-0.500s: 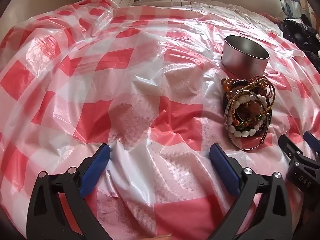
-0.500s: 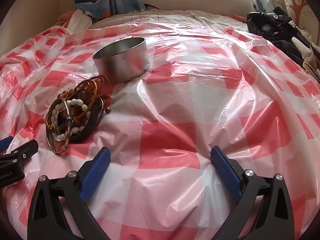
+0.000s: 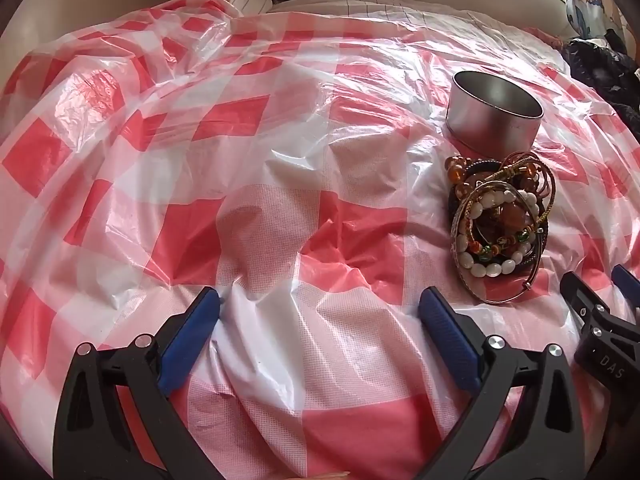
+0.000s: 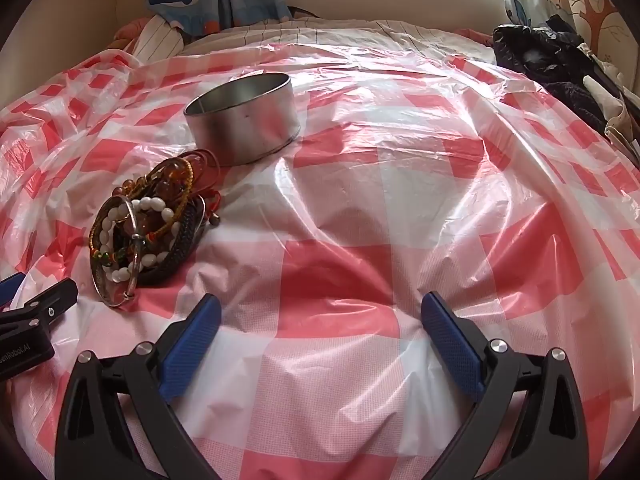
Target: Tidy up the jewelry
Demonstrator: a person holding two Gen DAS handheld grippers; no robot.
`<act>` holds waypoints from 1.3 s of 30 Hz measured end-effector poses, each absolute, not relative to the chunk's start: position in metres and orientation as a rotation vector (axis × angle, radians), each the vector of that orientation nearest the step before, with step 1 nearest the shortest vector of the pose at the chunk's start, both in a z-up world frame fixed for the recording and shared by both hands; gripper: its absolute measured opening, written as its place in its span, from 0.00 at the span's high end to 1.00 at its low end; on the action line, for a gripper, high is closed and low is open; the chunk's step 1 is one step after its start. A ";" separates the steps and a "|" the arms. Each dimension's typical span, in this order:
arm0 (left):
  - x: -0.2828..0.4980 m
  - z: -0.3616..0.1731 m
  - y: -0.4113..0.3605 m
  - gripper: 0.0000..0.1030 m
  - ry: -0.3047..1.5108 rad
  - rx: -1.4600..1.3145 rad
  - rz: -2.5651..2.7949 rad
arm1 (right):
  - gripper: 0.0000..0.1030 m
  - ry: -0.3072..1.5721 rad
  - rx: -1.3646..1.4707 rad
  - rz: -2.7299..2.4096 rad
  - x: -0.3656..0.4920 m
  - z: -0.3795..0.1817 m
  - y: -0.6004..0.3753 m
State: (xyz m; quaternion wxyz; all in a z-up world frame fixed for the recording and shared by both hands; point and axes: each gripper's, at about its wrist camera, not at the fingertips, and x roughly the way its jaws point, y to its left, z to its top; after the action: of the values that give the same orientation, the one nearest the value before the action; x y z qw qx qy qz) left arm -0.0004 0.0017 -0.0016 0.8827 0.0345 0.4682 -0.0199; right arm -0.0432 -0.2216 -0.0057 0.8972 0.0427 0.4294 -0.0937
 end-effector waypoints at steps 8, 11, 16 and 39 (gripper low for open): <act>-0.001 -0.002 0.000 0.07 0.973 0.074 -0.039 | 0.07 0.890 0.087 -0.195 -0.043 -0.006 -0.222; -0.002 -0.002 0.000 0.07 0.972 0.074 -0.038 | 0.07 0.890 0.086 -0.195 -0.043 -0.006 -0.222; -0.002 -0.002 0.000 0.07 0.970 0.075 -0.037 | 0.07 0.890 0.086 -0.195 -0.043 -0.006 -0.221; -0.004 -0.002 -0.002 0.07 0.968 0.079 -0.034 | 0.07 0.890 0.084 -0.196 -0.043 -0.005 -0.221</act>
State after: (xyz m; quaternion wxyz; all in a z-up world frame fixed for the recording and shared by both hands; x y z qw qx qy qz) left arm -0.0035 -0.0023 -0.0025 0.8842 0.0377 0.4654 -0.0165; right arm -0.0428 -0.2215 -0.0053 0.8971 0.0406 0.4297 -0.0947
